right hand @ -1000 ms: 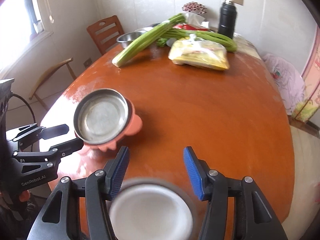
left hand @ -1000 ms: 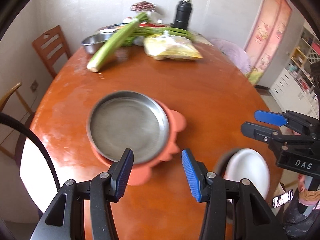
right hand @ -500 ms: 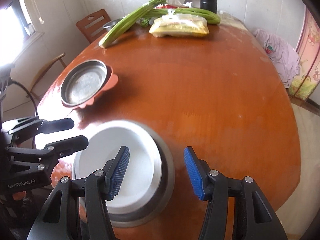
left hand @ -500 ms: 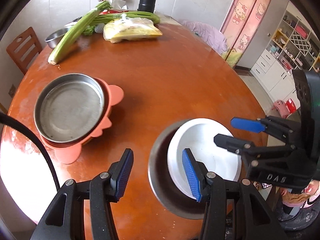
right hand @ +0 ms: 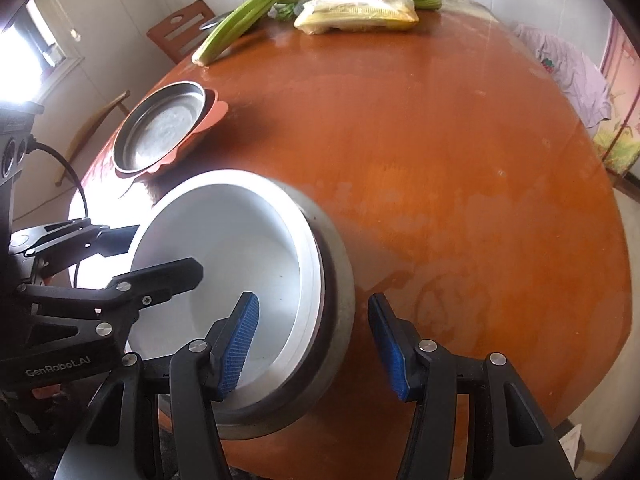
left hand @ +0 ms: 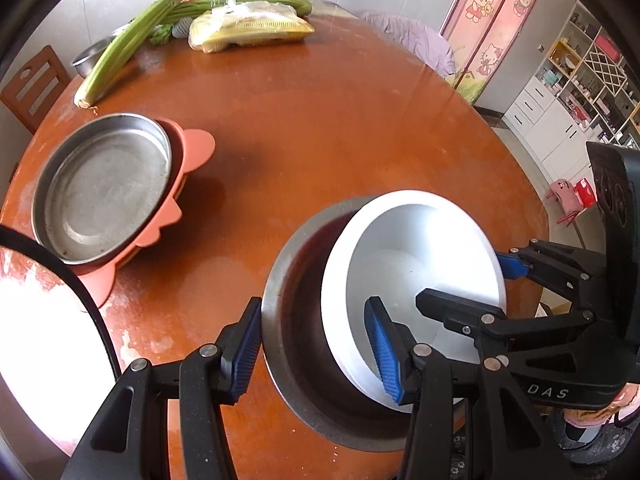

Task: Organize plates and bowls
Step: 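Grasp the rim of the steel bowl stack with the left gripper, then lift the bowl stack and carry it over the steel pan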

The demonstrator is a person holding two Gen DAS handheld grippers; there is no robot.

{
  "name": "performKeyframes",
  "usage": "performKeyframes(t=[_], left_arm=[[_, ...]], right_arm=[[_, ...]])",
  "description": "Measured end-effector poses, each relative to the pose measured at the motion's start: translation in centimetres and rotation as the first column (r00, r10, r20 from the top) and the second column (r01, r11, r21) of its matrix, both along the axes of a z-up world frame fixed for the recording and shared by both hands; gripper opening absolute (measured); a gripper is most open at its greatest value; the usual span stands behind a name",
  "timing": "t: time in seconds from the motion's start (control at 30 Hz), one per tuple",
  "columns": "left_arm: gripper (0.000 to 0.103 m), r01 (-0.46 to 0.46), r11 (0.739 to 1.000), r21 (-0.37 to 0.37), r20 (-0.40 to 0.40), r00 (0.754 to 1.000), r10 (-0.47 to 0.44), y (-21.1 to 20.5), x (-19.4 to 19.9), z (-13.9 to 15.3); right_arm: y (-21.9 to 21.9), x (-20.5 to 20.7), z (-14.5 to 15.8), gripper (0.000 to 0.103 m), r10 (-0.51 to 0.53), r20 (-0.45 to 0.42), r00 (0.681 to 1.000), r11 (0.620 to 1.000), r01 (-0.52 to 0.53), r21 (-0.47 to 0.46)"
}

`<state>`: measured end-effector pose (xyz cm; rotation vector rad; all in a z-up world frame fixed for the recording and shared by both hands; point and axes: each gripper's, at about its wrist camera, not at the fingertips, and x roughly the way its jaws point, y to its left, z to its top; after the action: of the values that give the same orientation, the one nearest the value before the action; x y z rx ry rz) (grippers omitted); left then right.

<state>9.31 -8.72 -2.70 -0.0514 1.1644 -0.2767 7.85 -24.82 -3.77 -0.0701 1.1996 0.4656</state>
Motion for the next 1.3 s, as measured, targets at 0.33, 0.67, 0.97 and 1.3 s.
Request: performKeyframes(t=[0.33,0.67,0.97,1.3], left_arm=[[0.048,0.017,0.999,0.028,-0.006,1.000,-0.017,-0.6,0.2,-1.1],[0.047,-0.008,0.999,0.031,0.021,1.000,0.007,1.0,0.3,0.3],[0.047,-0.088,0.996,0.028,0.100,0.991,0.085,5.3,0.9,3.5],[0.047,-0.172,0.985,0.019,0.163,0.972,0.167,11.1,2.0,6.2]], right_arm=[[0.1,-0.3,-0.6,0.051,0.010,-0.019,1.000,0.998,-0.009,0.060],[1.8,0.2,0.4,0.051,0.035,-0.003,0.999,0.999,-0.035,0.042],[6.3,1.7,3.3,0.051,0.110,0.048,0.993,0.993,-0.112,0.048],[12.3,4.3,6.6,0.051,0.180,0.119,0.976,0.982,-0.186,0.040]])
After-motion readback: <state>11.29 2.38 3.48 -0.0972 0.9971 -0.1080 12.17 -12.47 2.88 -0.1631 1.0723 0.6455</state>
